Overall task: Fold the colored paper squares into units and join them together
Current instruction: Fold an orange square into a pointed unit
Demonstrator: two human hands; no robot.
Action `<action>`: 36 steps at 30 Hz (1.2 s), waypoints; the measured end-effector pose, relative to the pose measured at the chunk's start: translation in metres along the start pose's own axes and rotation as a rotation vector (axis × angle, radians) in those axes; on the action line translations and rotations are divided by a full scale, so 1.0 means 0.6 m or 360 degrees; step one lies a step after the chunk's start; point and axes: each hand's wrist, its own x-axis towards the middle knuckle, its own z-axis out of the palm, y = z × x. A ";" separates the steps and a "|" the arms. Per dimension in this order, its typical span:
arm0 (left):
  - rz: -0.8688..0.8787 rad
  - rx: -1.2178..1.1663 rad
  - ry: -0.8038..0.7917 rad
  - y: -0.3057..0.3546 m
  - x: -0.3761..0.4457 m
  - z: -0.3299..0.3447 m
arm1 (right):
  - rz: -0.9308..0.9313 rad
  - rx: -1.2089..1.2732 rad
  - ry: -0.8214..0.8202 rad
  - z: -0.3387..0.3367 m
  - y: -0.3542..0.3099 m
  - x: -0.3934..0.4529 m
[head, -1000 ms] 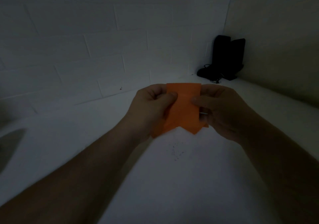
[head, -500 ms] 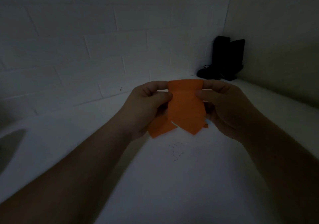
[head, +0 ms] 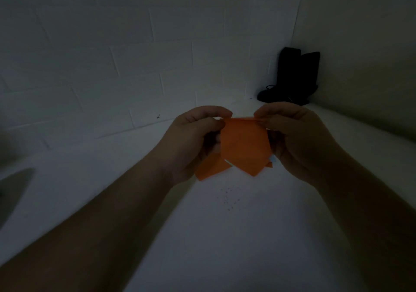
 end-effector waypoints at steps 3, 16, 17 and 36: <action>0.0034 0.0109 0.0049 0.000 0.000 0.001 | -0.0053 -0.0165 0.0047 -0.001 0.003 0.002; 0.0226 0.0501 0.0121 -0.015 0.000 -0.001 | -0.0302 -0.0657 0.0151 -0.006 0.015 -0.001; 0.0199 0.0493 0.0101 -0.015 -0.001 0.000 | -0.0294 -0.0680 0.0150 -0.006 0.016 -0.001; 0.0371 0.0723 0.0154 -0.017 -0.001 -0.004 | 0.0020 -0.0535 0.0139 0.007 0.012 0.002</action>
